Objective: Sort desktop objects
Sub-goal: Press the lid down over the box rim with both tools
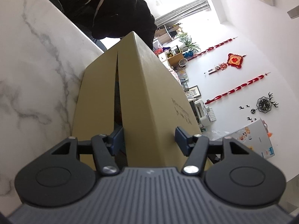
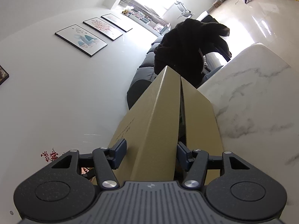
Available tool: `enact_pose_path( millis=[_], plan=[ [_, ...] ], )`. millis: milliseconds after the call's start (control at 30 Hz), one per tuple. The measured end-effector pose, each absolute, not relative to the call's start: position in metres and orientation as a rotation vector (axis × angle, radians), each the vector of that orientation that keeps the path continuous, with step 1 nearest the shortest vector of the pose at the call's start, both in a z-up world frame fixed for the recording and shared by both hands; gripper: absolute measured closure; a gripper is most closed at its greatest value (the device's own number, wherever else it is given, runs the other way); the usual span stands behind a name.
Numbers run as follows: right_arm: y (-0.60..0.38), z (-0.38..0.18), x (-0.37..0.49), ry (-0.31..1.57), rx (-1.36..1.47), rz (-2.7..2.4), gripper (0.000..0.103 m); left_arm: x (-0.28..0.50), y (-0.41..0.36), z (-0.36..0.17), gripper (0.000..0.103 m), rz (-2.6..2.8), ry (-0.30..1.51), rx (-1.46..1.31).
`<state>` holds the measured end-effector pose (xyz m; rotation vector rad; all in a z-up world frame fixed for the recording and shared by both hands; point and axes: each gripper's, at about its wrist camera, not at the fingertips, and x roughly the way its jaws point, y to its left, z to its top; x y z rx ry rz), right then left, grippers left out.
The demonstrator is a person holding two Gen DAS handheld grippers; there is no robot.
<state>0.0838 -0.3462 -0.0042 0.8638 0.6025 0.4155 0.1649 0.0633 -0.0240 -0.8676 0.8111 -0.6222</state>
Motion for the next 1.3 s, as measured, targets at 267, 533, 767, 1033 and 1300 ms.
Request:
enact_pose_path(
  millis=[267,533,767,1033,1300],
  plan=[
    [-0.350,-0.015,0.096,0.605,0.890,0.421,0.043,0.170,0.062,-0.025,0.045,-0.607,0.819,-0.865],
    [-0.351,-0.016,0.096,0.603,0.894,0.427,0.043,0.168,0.066,-0.029,0.045,-0.610,0.819,-0.873],
    [-0.349,-0.016,0.091,0.600,0.884,0.442,0.041,0.166,0.070,-0.030,0.045,-0.623,0.811,-0.873],
    [-0.348,-0.011,0.082,0.609,0.867,0.441,0.038,0.163,0.072,-0.031,0.043,-0.659,0.807,-0.841],
    [-0.345,0.001,0.076,0.607,0.741,0.374,0.033,0.160,0.068,-0.028,0.043,-0.667,0.804,-0.781]
  ],
)
